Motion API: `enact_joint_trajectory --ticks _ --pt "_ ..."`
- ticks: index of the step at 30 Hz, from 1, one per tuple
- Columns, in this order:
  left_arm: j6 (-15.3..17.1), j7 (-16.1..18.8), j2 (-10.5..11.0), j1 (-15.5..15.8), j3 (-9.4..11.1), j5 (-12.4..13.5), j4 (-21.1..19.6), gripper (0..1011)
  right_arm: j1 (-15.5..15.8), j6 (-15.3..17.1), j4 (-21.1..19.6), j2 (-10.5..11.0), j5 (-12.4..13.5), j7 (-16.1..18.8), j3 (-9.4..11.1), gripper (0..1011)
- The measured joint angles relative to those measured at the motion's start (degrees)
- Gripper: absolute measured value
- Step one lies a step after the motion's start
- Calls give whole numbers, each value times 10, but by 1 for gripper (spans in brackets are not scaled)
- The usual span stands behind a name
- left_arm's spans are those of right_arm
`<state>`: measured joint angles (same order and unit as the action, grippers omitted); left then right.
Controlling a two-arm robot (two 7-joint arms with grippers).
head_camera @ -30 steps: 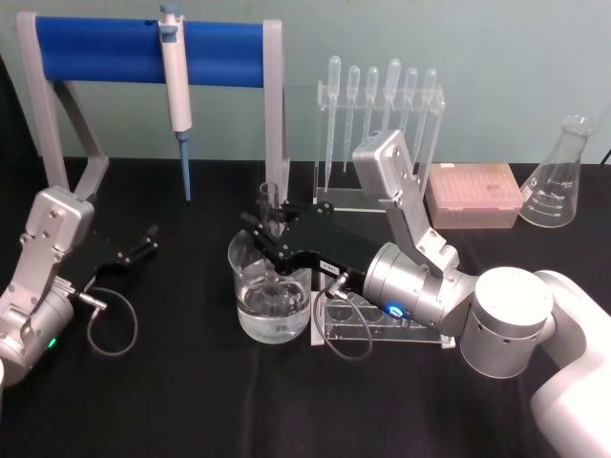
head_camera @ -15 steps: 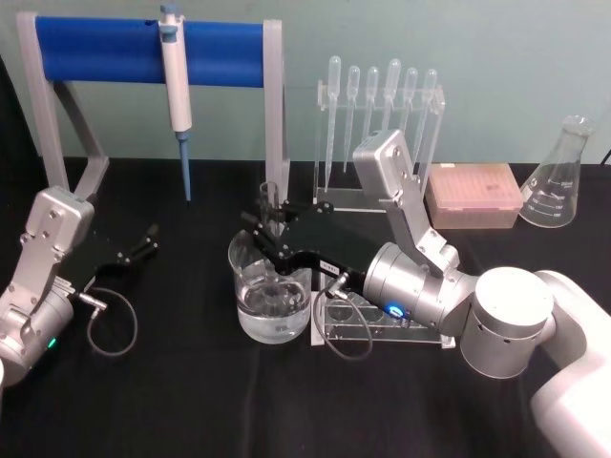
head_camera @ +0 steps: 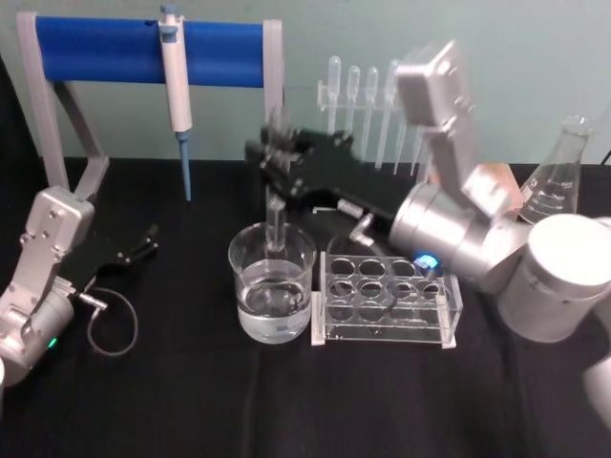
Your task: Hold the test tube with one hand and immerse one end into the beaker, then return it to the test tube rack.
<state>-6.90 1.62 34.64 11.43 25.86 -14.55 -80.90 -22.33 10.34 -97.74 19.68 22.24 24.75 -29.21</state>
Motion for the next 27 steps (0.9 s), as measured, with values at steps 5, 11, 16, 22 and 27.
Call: enact_joint_trajectory --ticks 5,11,16,22,27 --pt "0 0 0 0 0 0 0 1000 16 17 -61 26 14 -16 24 227" --pt "0 0 0 0 0 0 0 1000 53 19 -108 63 13 -38 50 227" --pt "0 0 0 0 0 0 0 1000 90 19 -120 85 11 -52 70 227" --pt "0 0 0 0 0 0 0 1000 119 11 -101 92 3 -59 82 227" --pt "0 0 0 0 0 0 0 1000 126 3 -76 86 3 -57 86 227"
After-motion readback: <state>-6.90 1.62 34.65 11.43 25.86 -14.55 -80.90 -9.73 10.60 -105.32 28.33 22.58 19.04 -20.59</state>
